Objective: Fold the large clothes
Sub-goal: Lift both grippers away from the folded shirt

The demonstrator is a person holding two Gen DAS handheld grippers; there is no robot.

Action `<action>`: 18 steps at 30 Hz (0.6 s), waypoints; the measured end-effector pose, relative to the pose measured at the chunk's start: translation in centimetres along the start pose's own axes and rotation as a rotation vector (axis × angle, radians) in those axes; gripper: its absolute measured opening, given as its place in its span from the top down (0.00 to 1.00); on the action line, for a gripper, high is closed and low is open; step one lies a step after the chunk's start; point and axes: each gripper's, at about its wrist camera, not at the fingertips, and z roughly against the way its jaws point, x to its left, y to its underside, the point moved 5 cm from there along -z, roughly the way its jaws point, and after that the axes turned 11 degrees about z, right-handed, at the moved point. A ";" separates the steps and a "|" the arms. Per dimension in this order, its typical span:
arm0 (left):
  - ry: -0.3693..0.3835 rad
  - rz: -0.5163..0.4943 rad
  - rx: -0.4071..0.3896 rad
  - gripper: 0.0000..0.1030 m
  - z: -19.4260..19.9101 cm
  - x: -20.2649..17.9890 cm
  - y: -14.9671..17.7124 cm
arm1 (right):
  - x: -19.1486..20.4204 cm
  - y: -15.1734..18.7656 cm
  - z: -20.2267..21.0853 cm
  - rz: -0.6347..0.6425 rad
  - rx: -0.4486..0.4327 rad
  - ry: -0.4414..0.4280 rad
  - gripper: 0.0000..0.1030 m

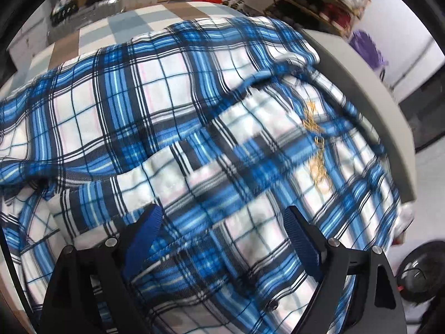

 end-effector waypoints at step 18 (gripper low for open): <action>-0.013 0.189 -0.385 0.16 21.9 3.5 15.7 | 4.6 4.4 -12.2 0.002 0.013 0.226 0.00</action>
